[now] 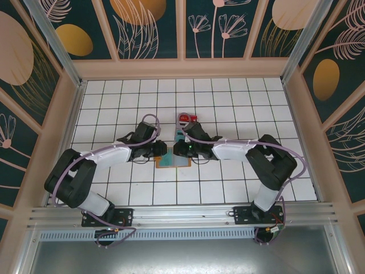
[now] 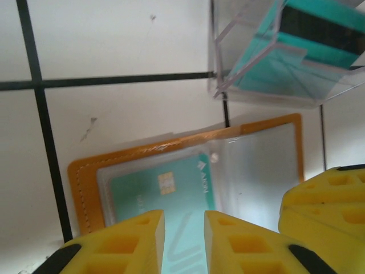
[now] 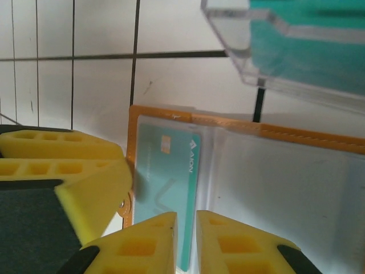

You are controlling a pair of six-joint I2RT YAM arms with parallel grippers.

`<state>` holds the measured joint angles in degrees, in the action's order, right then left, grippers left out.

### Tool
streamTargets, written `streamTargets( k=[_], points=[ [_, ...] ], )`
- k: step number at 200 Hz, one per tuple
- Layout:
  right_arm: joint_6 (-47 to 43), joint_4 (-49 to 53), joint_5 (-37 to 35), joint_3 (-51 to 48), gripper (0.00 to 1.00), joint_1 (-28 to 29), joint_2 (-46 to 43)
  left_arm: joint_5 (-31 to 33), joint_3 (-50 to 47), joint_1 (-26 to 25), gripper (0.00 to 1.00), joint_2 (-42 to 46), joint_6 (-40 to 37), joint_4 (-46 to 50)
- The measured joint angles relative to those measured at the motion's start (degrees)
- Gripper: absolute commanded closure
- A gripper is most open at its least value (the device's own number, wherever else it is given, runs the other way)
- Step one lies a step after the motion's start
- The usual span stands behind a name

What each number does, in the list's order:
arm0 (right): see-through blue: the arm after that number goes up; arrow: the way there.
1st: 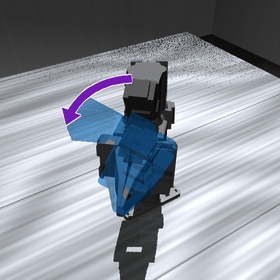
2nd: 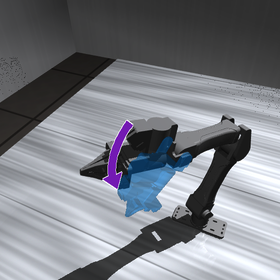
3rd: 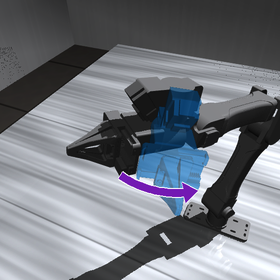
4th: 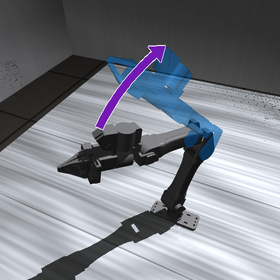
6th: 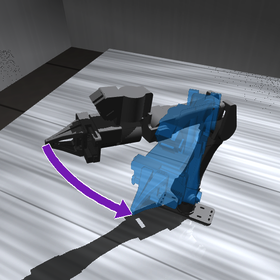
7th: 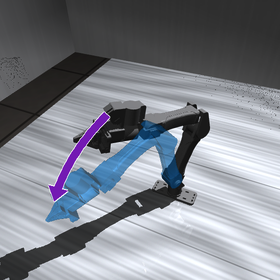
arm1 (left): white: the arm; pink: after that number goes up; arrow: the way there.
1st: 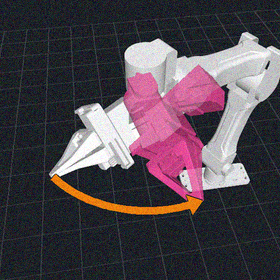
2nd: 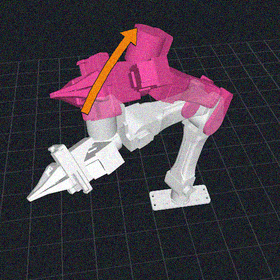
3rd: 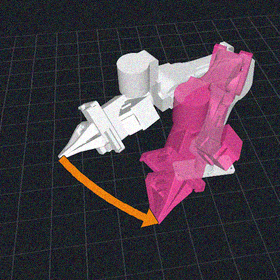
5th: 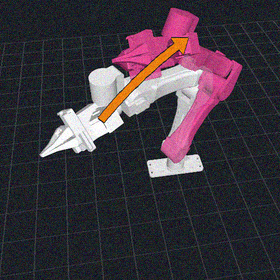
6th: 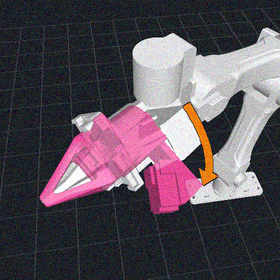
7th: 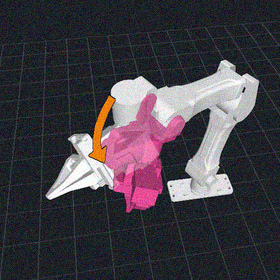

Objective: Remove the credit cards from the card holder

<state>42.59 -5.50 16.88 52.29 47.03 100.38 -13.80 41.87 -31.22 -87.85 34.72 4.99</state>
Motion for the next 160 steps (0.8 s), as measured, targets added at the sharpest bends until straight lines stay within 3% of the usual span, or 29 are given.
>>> streamTargets(
  k=[72, 160],
  points=[
    [0.0, -0.09, 1.25, 2.08, 0.82, 0.61, 3.48, 2.75, -0.09, 0.0, 0.73, -2.16, -0.02, 0.17],
    [0.22, 0.15, 1.27, 2.67, 0.83, 0.61, 5.6, 1.2, -0.09, 0.0, 0.75, -3.82, 0.02, -1.68]
  ],
)
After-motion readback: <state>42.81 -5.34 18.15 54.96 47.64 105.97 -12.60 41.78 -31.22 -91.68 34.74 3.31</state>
